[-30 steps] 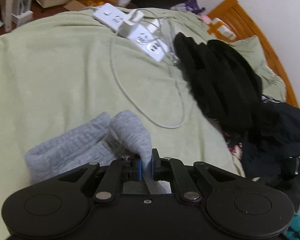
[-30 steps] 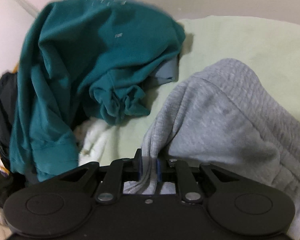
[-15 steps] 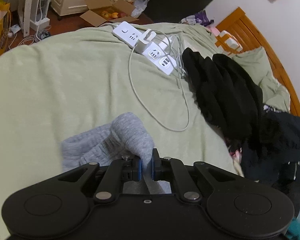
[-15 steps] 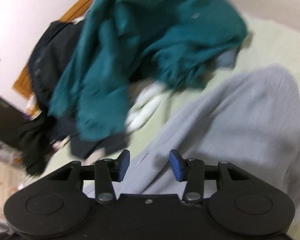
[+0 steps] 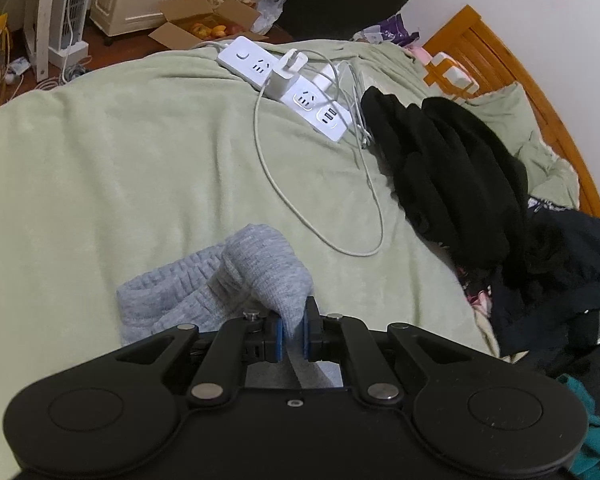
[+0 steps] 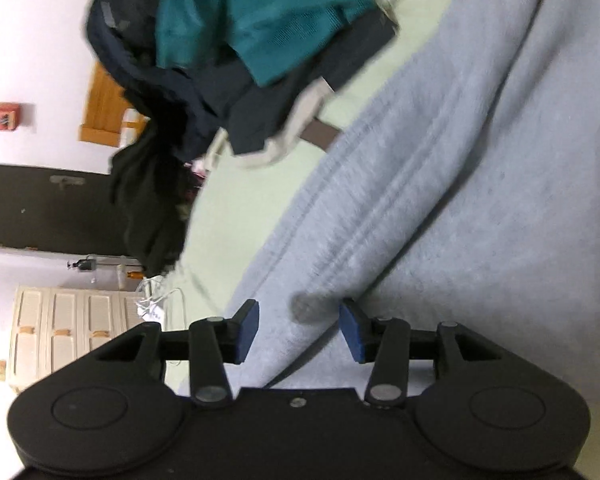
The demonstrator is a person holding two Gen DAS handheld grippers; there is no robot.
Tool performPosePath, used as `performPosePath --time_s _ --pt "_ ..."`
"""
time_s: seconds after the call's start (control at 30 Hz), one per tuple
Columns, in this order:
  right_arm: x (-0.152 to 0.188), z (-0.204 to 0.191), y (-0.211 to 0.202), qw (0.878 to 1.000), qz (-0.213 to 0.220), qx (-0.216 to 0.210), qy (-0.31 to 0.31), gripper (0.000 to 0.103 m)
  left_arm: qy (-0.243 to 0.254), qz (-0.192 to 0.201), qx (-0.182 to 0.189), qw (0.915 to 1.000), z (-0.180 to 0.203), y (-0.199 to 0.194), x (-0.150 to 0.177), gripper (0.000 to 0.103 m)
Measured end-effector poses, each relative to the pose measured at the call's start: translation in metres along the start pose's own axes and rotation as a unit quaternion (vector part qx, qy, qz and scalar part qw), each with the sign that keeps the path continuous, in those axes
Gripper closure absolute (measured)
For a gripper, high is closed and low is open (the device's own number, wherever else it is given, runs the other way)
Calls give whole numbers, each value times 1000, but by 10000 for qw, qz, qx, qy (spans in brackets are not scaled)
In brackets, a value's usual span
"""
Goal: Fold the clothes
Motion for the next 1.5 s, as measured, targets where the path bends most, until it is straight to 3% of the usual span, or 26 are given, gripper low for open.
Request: performPosePath --time_s 0.17,0.37,0.5,0.57,0.73,0.8,0.83,0.9,0.97,1.03,1.2,1.4,1.47,1.5 --pt "-4 -3 14 9999 18 -92 66 65 16 -47 11 10000 -3 10 0 94" --pt "-22 -7 34 9995 177 -233 95 72 523 -159 -70 9985 4 25 -2 91" --pt "-30 -15 52 9991 309 -298 36 72 261 -240 32 9994 2 34 -4 75" --pt "-34 -20 61 9986 420 -316 -40 72 171 -264 135 9994 2 37 -5 73" --pt "-42 -33 77 9983 507 -149 -259 71 563 -288 153 9979 9 30 -7 66" --pt "-37 -49 73 9960 533 -130 -704 70 713 -253 267 9968 11 22 -8 52" --pt "-34 -53 70 9949 555 -121 -836 67 842 -171 345 9957 12 15 -9 35" --pt "-22 -68 67 9922 441 -222 -1144 67 1309 117 311 9908 16 3 -10 12" --pt "-2 -79 74 9898 29 -313 -1391 66 1806 208 216 9831 21 -1 -10 12" --pt "24 -91 84 9835 -499 -404 -1694 64 1945 182 275 9804 21 -3 -11 12" --pt "66 -103 130 9673 -1255 -263 -2187 64 1435 115 317 9891 -4 -7 -18 12" --pt "73 -124 179 9562 -1252 -97 -2644 68 1439 -158 441 9885 -35 -4 -13 19" --pt "69 -129 186 9538 -1058 46 -2811 82 1497 -268 516 9870 -42 -5 -7 21" --pt "66 -132 188 9526 -933 106 -2893 83 1473 -338 627 9865 -43 -5 -5 23"
Point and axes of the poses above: each gripper's, at about its wrist camera, not at the fingertips, and y roughly the way its jaws point, z to its right, x to its underside, the point moved 4 cm from there along y, roughly the way its jaws point, and after that the axes turned 2 degrees about x, right-handed, at the moved point
